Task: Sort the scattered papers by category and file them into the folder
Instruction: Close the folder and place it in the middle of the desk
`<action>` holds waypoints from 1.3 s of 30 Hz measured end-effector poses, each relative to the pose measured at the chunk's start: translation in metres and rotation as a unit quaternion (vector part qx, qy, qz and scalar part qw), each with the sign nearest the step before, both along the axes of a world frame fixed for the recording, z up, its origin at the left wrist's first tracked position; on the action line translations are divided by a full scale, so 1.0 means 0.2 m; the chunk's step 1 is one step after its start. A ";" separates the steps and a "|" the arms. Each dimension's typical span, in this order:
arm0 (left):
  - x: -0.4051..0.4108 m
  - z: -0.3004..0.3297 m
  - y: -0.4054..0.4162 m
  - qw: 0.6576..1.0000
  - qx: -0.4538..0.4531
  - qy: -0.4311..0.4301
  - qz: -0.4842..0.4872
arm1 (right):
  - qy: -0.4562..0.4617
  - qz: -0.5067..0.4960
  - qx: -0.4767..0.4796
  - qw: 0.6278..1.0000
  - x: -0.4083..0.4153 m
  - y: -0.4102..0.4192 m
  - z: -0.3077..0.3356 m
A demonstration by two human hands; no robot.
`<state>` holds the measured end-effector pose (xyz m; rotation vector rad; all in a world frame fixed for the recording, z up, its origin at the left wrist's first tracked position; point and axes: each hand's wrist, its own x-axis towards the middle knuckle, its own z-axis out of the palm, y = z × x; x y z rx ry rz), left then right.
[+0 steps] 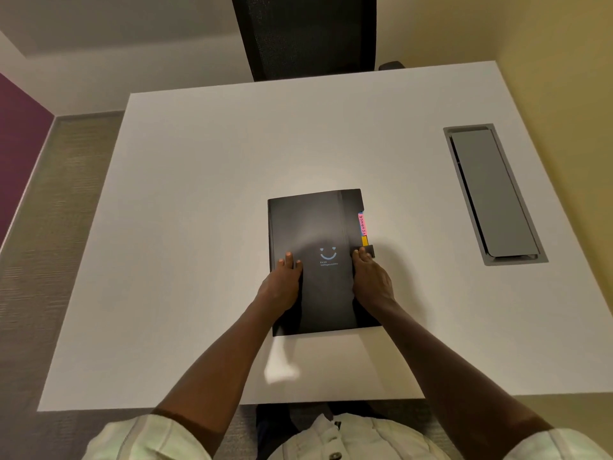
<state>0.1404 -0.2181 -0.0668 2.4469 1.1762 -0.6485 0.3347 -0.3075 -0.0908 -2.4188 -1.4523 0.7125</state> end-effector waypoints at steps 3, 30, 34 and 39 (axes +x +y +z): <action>0.00 0.00 0.00 1.000 0.010 0.003 -0.010 | -0.004 0.017 -0.016 1.000 0.02 0.01 0.02; -0.01 0.07 0.05 0.998 -0.066 -0.012 0.016 | 0.086 -0.250 0.116 0.957 0.22 0.04 0.08; 0.03 0.08 0.02 0.999 -0.035 -0.021 0.024 | 0.059 -0.124 0.112 0.984 0.19 0.10 0.11; 0.04 0.03 -0.02 1.000 -0.009 -0.010 0.018 | -0.009 -0.033 0.061 0.998 0.09 0.15 0.09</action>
